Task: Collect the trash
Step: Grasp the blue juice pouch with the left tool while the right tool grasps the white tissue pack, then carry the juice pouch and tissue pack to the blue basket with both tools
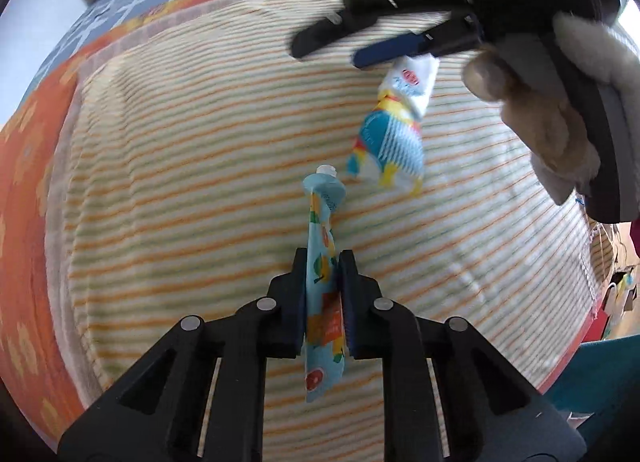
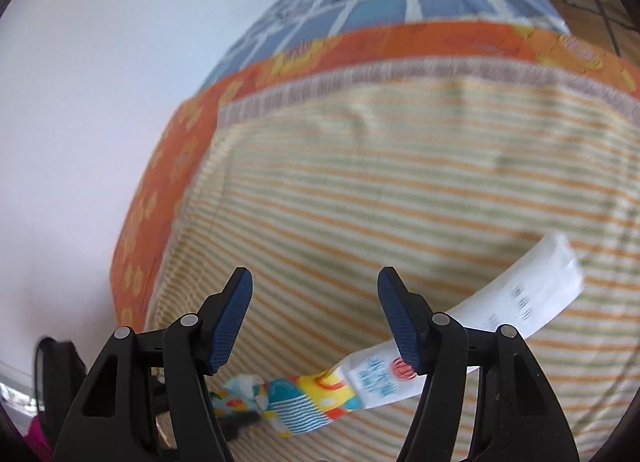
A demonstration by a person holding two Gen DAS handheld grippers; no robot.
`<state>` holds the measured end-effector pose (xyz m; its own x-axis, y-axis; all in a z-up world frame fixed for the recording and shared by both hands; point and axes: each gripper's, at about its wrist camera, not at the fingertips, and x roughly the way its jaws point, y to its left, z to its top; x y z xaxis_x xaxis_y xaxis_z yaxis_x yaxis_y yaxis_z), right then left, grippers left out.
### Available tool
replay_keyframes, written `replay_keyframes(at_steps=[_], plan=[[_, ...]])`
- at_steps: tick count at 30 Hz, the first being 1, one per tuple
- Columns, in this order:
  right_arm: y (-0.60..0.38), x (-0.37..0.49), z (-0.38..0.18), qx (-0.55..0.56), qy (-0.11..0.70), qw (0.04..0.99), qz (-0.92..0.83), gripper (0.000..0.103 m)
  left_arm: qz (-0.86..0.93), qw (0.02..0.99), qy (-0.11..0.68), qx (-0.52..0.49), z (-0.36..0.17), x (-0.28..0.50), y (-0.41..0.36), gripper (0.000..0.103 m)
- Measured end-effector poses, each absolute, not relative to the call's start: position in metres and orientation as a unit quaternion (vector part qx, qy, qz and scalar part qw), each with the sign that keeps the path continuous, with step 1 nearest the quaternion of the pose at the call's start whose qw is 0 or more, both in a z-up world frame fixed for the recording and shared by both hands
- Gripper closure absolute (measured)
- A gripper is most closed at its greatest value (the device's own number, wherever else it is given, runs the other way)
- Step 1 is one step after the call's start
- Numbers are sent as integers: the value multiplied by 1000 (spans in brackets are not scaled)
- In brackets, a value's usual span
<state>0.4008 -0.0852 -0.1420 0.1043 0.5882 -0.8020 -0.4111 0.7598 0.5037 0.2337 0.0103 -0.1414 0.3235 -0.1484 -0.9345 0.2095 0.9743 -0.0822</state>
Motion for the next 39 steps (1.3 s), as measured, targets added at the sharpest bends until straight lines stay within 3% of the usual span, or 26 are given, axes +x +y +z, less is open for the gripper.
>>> replay_keyframes(at_steps=[8,9,11,12,17,21,23,35,37,39], plan=[[-115,372,-147,37,606,717,342,38,-106,808,579,-14,-137,217,46,86],[-123,369,-144,32,608,718,337,38,-104,809,579,-17,-136,218,47,83],[-139,364,-135,41,603,725,329,38,-103,814,571,-13,-131,217,44,60],[-148,360,-126,58,593,732,331,38,-103,817,567,-8,-129,215,42,57],[-182,343,-99,64,555,778,287,38,-90,818,566,46,-129,219,26,57],[-181,339,-115,3,575,788,222,38,-74,815,572,58,-136,219,26,57],[-175,339,-128,-8,584,783,213,38,-79,819,567,51,-135,214,29,67],[-143,352,-149,-76,570,802,164,39,-119,836,532,65,-126,204,-6,68],[-140,348,-149,-94,562,805,164,47,-125,834,535,53,-126,205,-9,68],[-141,345,-146,-96,557,807,172,68,-126,833,537,44,-126,205,-10,68]])
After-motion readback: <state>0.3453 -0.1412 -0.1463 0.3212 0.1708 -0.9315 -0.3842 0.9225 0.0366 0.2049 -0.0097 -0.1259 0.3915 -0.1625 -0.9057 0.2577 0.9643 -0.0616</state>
